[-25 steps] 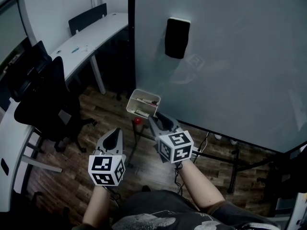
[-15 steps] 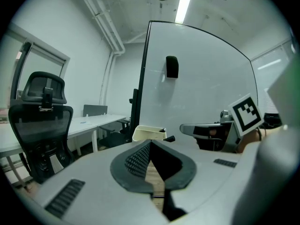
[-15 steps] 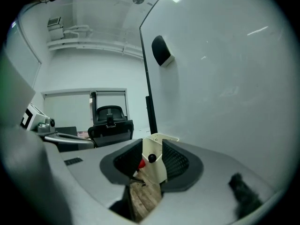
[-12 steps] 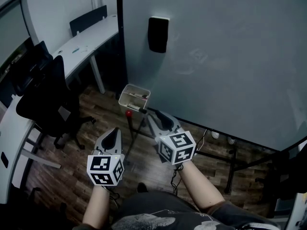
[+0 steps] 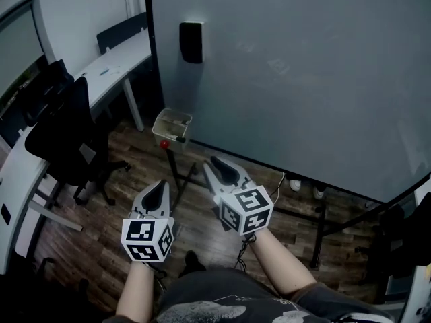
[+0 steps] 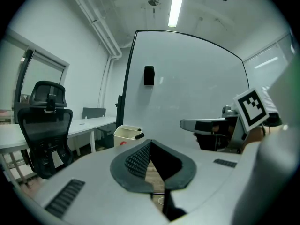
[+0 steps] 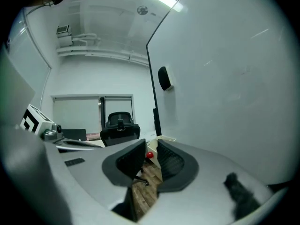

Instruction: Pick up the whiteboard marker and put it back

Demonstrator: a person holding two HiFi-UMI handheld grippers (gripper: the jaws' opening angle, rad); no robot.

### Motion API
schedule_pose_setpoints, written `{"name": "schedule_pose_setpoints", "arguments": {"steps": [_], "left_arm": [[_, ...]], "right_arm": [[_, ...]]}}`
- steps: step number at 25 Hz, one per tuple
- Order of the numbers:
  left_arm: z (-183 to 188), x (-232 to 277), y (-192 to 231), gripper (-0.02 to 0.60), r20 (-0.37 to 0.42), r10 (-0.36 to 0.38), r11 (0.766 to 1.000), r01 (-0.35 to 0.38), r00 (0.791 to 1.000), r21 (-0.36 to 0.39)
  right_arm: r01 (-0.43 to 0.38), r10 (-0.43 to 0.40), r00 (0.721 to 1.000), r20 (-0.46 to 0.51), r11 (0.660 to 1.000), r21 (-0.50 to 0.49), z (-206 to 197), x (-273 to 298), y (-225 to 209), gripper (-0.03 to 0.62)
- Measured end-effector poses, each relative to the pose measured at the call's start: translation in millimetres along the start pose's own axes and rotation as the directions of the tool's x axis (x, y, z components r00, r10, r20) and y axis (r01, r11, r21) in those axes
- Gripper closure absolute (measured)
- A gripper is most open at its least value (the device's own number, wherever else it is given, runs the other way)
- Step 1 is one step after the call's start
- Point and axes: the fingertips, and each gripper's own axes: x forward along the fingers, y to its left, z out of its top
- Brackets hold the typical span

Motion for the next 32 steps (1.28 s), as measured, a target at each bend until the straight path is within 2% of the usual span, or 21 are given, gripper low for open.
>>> {"name": "schedule_pose_setpoints", "arguments": {"steps": [8,17,23,26,32], "left_arm": [[-11,-44,-47,0.568,0.011,0.017,1.0,-0.017,1.0,-0.008],[-31,-86,-95,0.568,0.001,0.006,1.0,-0.006,1.0,-0.011],[-35,-113,-116,0.568,0.003,0.006,1.0,-0.006,1.0,-0.002],[-40,-125,-124,0.568,-0.001,0.012,1.0,-0.012,1.0,-0.003],[-49,-145,-135,0.568,-0.01,0.032,0.999,-0.032,0.999,-0.005]], "right_arm": [[-0.03,0.031,0.998,0.056,0.999,-0.019,3,-68,17,0.551],[-0.032,0.032,0.999,-0.003,0.999,-0.02,-18,-135,30,0.572],[-0.016,0.018,0.999,0.049,0.999,-0.045,-10,-174,42,0.572],[-0.027,0.029,0.999,0.035,0.998,-0.057,-15,-185,50,0.572],[-0.046,0.046,0.999,0.009,0.999,-0.02,-28,-201,58,0.572]]}}
